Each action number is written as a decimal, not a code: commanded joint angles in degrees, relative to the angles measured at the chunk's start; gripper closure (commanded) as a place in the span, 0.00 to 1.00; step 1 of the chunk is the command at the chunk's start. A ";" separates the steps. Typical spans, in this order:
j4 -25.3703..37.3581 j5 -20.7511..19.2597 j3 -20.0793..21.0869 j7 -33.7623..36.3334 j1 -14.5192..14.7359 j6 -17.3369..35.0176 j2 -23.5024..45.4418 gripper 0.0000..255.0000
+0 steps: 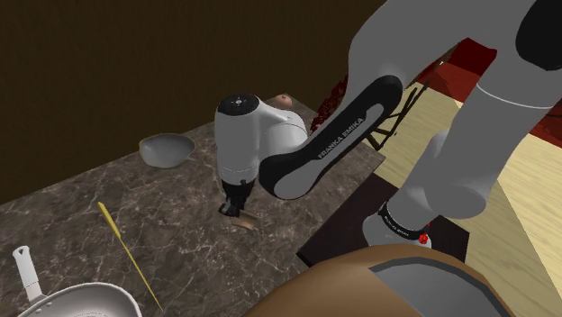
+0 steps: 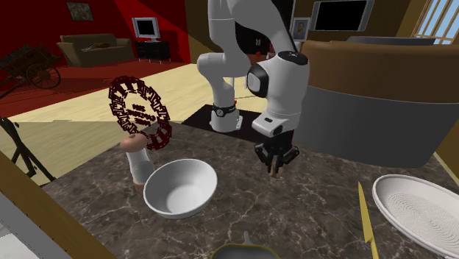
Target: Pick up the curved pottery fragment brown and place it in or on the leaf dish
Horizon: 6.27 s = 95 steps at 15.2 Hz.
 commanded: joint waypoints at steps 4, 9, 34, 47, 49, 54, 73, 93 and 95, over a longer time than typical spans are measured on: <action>0.67 3.15 0.80 -2.10 -0.34 -3.77 -3.57 1.00; 1.62 5.83 1.05 -4.03 -0.48 -7.67 -7.02 1.00; 20.58 -5.45 -2.95 -7.56 -1.51 -13.34 8.79 0.00; 17.83 -12.21 -5.47 -5.85 0.40 -4.86 15.74 0.00; 17.84 -12.21 -5.47 -5.85 0.40 -4.86 15.74 0.00; 17.83 -12.20 -5.47 -5.86 0.40 -4.86 15.74 1.00; 18.64 -7.62 -3.10 -9.16 -1.32 -11.34 9.34 1.00; 49.62 -10.37 -6.22 -15.44 -0.48 -27.65 24.38 1.00; 57.21 -11.15 -7.05 -16.65 0.40 -30.60 28.99 1.00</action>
